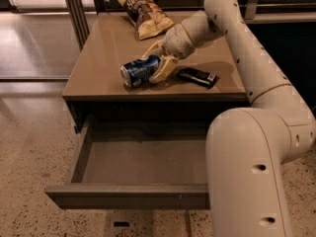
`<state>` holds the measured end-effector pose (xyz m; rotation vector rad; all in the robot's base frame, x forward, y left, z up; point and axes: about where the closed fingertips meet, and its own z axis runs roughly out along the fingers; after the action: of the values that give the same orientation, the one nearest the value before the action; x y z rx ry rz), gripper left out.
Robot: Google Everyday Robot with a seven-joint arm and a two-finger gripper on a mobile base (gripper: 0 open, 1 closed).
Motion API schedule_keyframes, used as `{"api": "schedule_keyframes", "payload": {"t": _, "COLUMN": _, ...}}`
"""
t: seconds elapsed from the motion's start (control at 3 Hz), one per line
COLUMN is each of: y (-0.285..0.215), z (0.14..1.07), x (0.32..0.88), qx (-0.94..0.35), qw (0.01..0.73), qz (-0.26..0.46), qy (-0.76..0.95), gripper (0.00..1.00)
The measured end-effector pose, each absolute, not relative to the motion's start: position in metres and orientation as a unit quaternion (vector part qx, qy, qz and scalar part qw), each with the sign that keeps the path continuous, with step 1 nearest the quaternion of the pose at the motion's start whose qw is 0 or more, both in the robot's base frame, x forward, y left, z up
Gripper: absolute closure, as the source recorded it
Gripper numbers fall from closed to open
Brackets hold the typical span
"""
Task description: Place pepsi can into top drawer
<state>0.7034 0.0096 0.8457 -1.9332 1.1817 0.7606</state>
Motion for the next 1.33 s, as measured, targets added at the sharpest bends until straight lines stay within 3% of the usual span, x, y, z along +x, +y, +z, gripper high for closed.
{"api": "schedule_keyframes", "payload": {"t": 0.33, "y": -0.002, "z": 0.881, "x": 0.674, "qx": -0.751, "qw": 0.367, "qz": 0.279, "qy": 0.474, "gripper": 1.00}}
{"api": "schedule_keyframes", "payload": {"t": 1.0, "y": -0.039, "z": 0.954, "x": 0.599, "qx": -0.702, "qw": 0.461, "qz": 0.222, "qy": 0.496, "gripper": 1.00}}
{"api": "schedule_keyframes", "payload": {"t": 1.33, "y": -0.061, "z": 0.939, "x": 0.573, "qx": -0.676, "qw": 0.490, "qz": 0.190, "qy": 0.517, "gripper": 1.00}}
